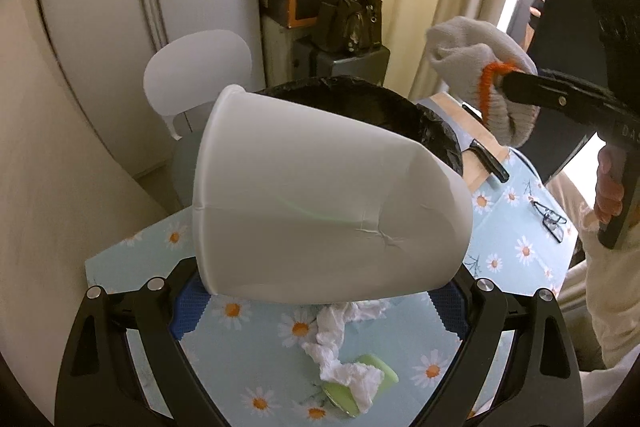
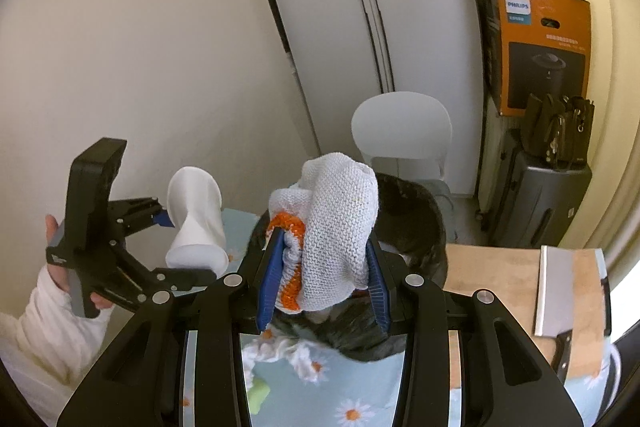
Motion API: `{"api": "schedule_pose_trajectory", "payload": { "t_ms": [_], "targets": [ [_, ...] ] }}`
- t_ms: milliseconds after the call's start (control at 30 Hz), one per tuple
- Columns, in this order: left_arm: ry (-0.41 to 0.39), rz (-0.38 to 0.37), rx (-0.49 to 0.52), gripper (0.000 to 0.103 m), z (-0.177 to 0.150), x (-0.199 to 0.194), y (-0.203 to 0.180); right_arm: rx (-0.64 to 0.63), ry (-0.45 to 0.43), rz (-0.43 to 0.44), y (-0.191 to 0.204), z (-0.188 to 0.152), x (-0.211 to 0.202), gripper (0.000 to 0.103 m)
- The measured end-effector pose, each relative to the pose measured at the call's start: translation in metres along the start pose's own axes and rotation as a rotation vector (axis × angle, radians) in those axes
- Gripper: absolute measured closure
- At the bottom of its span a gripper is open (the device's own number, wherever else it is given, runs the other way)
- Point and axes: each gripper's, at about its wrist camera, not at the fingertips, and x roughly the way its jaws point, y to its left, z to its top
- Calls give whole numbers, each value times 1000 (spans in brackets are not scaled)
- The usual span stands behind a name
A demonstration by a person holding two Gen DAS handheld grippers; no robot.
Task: Collect trash
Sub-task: 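Carry the cup and glove over the bin and open both tools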
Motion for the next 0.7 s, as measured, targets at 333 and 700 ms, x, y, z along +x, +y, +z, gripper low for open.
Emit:
{"api": "schedule_pose_trajectory", "payload": {
  "t_ms": [333,700],
  "targets": [
    [64,-16,71,13,30,42,-1,-13,83,-19,-26,13,52,67],
    [174,-30,150,13,50,94,1,-4,188,-39,-48,4,107,67]
  ]
}}
